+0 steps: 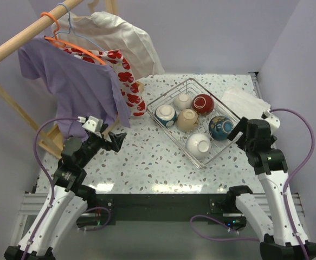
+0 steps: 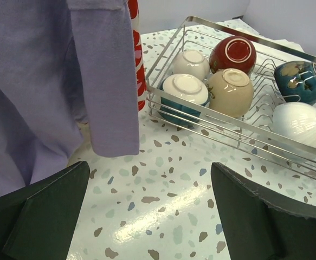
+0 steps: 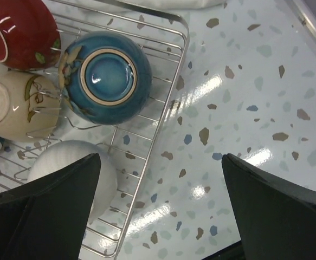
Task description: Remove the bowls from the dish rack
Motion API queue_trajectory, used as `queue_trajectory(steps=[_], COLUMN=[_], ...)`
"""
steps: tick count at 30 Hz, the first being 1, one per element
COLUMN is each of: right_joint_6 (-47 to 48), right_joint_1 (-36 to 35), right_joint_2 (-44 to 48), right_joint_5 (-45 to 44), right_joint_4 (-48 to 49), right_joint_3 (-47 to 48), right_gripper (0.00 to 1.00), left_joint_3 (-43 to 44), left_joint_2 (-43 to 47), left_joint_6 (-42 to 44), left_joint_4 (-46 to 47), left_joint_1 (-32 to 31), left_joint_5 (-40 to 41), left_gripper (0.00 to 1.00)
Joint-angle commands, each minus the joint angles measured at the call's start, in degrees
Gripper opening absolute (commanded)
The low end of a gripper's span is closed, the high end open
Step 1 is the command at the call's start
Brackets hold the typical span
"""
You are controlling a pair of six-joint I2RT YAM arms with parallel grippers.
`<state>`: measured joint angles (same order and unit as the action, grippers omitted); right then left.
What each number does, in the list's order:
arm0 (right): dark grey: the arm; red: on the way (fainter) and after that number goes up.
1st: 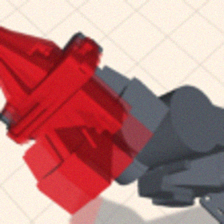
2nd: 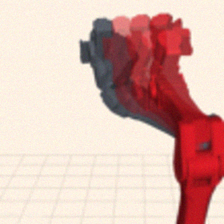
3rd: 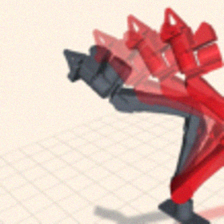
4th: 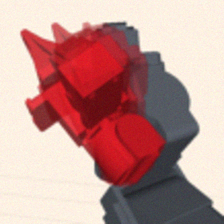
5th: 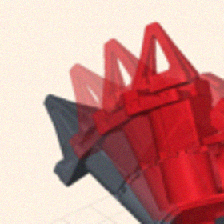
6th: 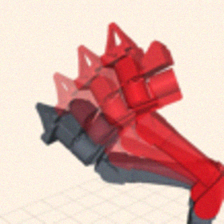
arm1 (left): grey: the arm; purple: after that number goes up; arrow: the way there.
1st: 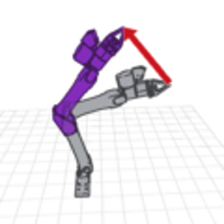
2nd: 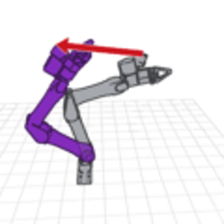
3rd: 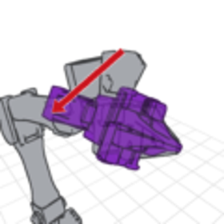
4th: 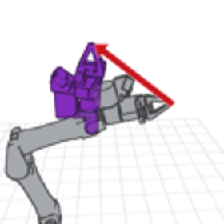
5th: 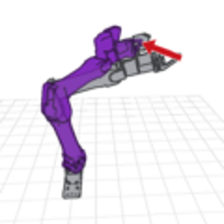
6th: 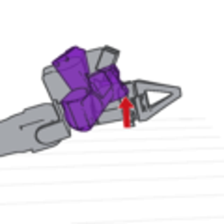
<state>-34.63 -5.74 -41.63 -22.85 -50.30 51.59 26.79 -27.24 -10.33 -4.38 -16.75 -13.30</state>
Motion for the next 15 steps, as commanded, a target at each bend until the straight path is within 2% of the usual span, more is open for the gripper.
queue_trajectory(steps=[1, 6, 9, 15], right_joint_6=[-4.39, -6.76, -7.03, -8.08], right_joint_1=[-0.24, -0.24, -0.24, -0.24], right_joint_2=[-0.38, -4.07, -6.00, -12.50], right_joint_5=[6.57, 17.12, 21.07, 24.78], right_joint_4=[0.71, 5.91, 13.18, 19.89], right_joint_3=[-3.69, -8.69, -11.24, -10.20], right_gripper=[0.99, 0.99, 0.99, 0.99], left_joint_3=[1.43, 1.34, 1.34, 1.34], left_joint_2=[0.26, 0.26, 0.09, -0.18], left_joint_6=[-0.04, -0.31, -0.22, 0.04], left_joint_4=[2.71, 2.62, 2.71, 2.62], left_joint_1=[-0.74, -0.91, -0.91, -1.00], left_joint_5=[-0.15, -0.06, 0.12, 0.38], left_gripper=[1.00, 1.00, 1.00, 1.00])
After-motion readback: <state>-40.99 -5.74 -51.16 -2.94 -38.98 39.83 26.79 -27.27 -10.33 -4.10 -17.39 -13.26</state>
